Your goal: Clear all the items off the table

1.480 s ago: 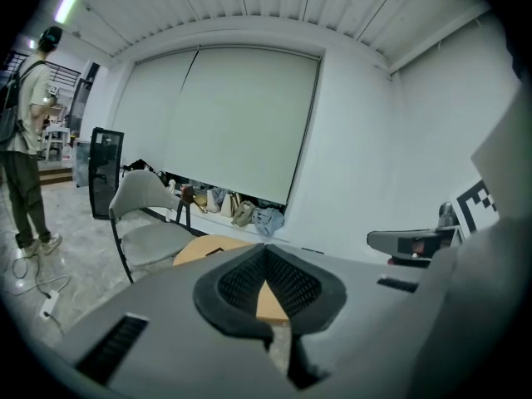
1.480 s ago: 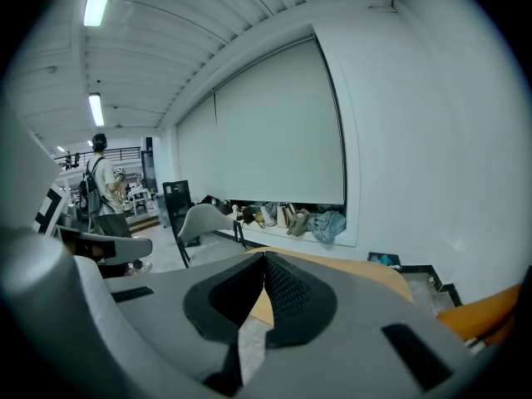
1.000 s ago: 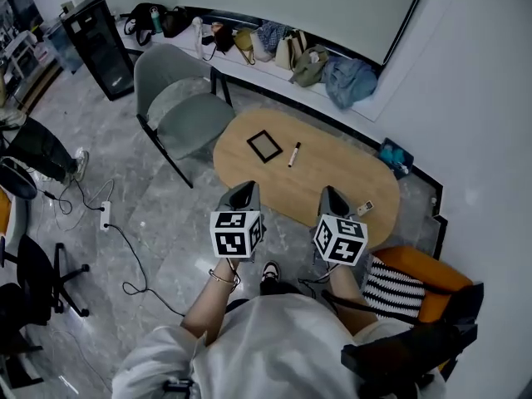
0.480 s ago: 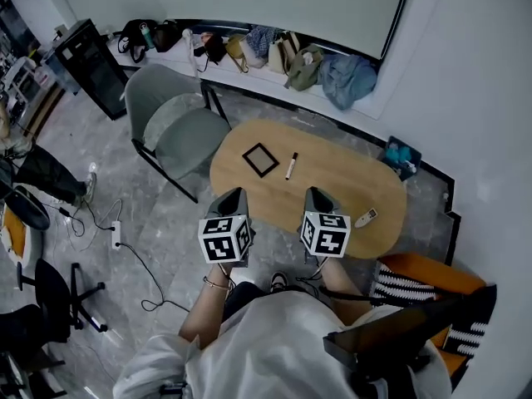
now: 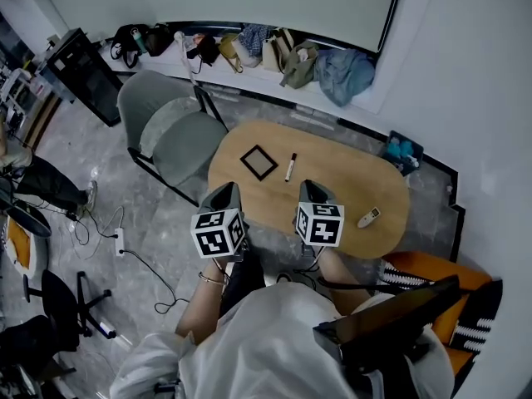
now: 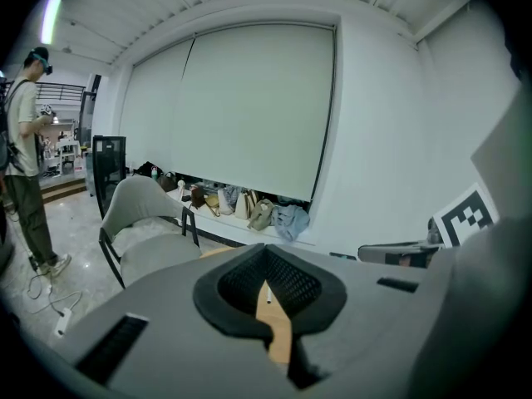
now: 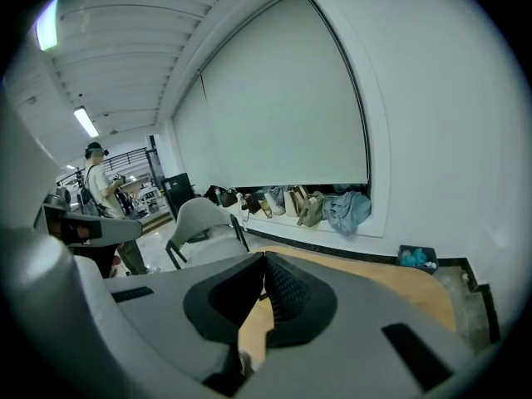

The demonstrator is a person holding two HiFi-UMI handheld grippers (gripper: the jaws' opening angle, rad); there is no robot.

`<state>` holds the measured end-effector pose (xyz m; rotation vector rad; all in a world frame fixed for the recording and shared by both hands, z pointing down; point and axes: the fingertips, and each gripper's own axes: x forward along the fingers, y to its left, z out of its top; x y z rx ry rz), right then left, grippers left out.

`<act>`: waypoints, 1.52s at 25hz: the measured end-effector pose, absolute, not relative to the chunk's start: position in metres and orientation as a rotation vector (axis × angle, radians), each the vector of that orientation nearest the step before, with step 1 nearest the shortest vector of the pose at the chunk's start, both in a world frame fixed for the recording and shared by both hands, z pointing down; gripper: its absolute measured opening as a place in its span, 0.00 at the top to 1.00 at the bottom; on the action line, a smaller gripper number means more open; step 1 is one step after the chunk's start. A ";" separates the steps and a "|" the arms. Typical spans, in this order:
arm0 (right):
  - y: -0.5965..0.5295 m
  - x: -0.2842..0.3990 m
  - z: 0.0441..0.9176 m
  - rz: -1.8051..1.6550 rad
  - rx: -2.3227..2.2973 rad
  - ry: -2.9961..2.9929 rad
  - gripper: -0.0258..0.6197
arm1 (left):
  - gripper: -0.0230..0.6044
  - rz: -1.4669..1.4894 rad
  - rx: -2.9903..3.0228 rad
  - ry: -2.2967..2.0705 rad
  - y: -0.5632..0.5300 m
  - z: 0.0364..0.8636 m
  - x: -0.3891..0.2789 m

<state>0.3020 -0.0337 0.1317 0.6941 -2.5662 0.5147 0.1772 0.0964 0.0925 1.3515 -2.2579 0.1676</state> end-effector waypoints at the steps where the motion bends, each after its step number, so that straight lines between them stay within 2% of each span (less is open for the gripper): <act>1: -0.036 0.298 0.133 0.514 0.695 -2.561 0.92 | 0.95 0.171 1.356 -2.255 0.093 0.093 0.173; 11: -0.047 0.226 0.148 0.504 0.699 -2.506 0.92 | 0.95 0.169 1.360 -2.199 0.076 0.113 0.105; 25: -0.046 0.078 0.173 0.477 0.704 -2.389 0.92 | 0.95 0.156 1.347 -2.083 0.067 0.147 -0.050; 31: -0.059 0.063 0.196 0.513 0.762 -2.332 0.92 | 0.95 0.168 1.330 -2.016 0.057 0.185 -0.080; 38: -0.092 0.069 0.263 0.551 0.784 -2.257 0.92 | 0.95 0.204 1.268 -1.935 0.037 0.264 -0.077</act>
